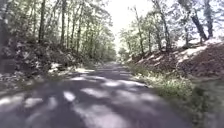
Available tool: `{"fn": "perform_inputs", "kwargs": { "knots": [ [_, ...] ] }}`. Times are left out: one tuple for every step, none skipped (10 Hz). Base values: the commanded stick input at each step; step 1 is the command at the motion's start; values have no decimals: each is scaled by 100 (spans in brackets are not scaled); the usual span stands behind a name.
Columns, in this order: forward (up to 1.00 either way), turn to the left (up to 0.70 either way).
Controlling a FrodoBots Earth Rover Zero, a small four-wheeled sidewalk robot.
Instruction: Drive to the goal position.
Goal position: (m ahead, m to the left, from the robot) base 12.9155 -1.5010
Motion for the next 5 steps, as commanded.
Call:
{"fn": "perform_inputs", "kwargs": {
  "knots": [
    [45,-27],
    [45,-27],
    [45,-22],
    [45,0],
    [45,0]
  ]
}}
